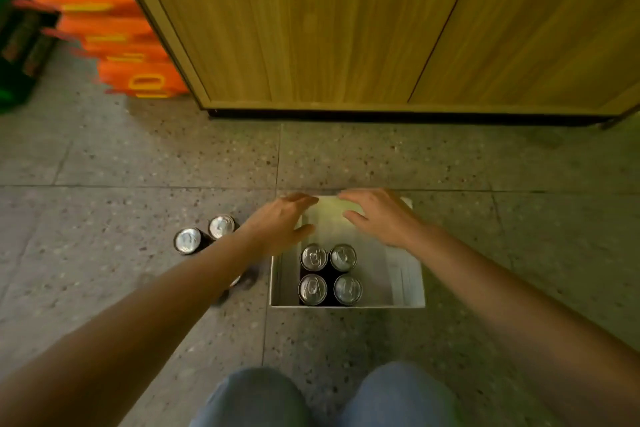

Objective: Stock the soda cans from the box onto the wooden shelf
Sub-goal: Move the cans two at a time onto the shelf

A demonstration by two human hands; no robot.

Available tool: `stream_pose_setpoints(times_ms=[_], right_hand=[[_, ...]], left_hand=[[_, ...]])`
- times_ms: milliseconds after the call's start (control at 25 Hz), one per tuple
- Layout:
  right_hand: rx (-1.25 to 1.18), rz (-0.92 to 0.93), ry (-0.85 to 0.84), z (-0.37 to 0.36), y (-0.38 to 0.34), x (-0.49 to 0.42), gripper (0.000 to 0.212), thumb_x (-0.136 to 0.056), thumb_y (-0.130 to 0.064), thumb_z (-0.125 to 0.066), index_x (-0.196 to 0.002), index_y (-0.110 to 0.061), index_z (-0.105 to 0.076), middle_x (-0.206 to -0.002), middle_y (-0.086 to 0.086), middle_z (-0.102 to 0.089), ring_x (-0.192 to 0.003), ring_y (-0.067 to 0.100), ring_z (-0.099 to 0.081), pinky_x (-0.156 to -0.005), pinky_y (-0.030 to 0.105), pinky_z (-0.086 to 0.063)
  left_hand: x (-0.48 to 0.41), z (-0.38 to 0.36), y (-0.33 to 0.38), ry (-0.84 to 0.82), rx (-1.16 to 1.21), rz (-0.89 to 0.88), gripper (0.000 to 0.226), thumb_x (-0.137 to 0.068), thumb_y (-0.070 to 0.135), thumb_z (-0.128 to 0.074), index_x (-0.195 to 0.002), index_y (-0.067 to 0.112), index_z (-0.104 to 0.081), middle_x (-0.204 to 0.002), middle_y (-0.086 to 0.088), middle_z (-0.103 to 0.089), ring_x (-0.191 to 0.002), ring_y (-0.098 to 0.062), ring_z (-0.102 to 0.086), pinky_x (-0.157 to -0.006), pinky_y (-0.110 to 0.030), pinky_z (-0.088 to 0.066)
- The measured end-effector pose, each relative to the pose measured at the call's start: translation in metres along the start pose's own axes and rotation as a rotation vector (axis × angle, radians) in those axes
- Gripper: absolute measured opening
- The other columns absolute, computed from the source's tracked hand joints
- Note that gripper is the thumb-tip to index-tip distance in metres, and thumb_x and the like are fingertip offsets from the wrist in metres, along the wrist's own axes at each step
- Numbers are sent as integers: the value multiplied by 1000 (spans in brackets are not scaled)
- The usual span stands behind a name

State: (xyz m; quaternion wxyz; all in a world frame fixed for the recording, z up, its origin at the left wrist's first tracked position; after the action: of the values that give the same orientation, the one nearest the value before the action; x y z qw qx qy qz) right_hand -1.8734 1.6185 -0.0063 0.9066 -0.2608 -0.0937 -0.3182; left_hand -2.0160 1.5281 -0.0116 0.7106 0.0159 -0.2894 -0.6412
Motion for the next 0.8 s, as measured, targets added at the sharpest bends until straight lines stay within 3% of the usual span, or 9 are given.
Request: stream_pose_setpoints(times_ms=[200, 440, 680, 800], right_hand=[[13, 66, -17, -127, 51, -1, 46, -92, -34, -46, -137, -23, -41, -150, 1, -34, -136, 19, -34, -112, 36, -29], [-211, 34, 56, -173, 69, -3, 71, -85, -53, -46, -145, -35, -12, -155, -4, -21, -140, 16, -25, -109, 44, -35], [-503, -48, 144, -162, 77, -53, 79, -70, -38, -74, -137, -23, -35, -142, -1, -45, -128, 16, -43, -107, 37, -38], [-673, -224, 157, -157, 89, -69, 77, -64, -29, -80, -130, -16, -41, -123, -7, -50, -113, 9, -47, -95, 27, -39]], left_hand=[[-14, -118, -35, -17, 33, -52, 47, -92, 33, -47, -138, 24, -41, -152, 0, -31, -120, -25, -55, -99, -37, -45], [-19, -144, -43, 126, 128, -64, 61, -88, 40, -51, -142, 24, -29, -155, 0, -20, -122, -23, -51, -101, -36, -42], [-65, -137, -52, 237, 360, 68, 68, -76, 26, -70, -134, 17, -35, -139, -10, -39, -124, -28, -46, -100, -47, -45], [-83, -139, -68, 236, 648, 262, 75, -68, 19, -77, -131, 14, -38, -133, -8, -50, -121, -24, -50, -97, -40, -47]])
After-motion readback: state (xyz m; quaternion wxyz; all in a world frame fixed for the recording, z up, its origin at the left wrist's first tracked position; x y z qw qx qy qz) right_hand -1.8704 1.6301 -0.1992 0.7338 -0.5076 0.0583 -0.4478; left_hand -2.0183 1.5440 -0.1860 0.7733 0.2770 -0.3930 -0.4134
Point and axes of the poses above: each hand's wrist, its own x-axis away from the middle knuckle, its own z-axis out of the back of the hand, y = z × x, the point moved 3 cm from there along -x, towards the middle knuckle
